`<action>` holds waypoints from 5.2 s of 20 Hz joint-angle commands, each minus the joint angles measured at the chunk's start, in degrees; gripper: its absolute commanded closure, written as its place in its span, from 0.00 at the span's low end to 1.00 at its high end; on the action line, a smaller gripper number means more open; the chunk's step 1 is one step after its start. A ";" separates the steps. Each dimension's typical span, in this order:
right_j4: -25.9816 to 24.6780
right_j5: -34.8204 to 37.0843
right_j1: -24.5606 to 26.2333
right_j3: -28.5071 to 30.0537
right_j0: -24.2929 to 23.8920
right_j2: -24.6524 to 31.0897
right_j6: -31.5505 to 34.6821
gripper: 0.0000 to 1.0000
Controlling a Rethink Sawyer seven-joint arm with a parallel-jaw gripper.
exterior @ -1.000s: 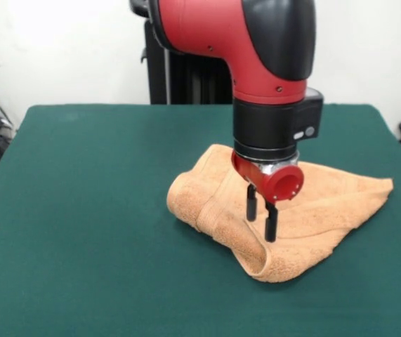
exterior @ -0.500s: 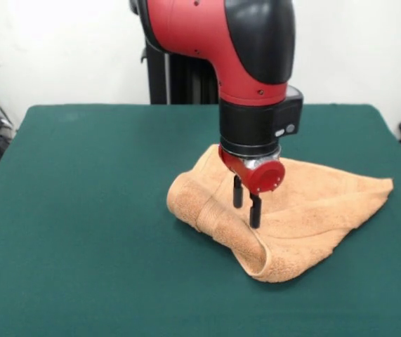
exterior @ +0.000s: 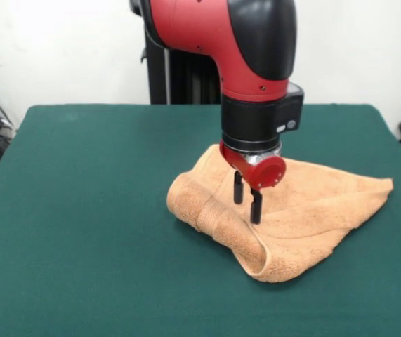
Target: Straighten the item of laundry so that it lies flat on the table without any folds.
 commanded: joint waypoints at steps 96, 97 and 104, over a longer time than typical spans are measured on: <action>4.98 29.46 15.40 -34.50 9.91 -13.46 22.82 1.00; 5.14 29.65 15.77 -34.74 10.72 -14.11 23.59 1.00; 4.41 33.16 19.29 -38.44 16.68 -19.92 29.25 0.00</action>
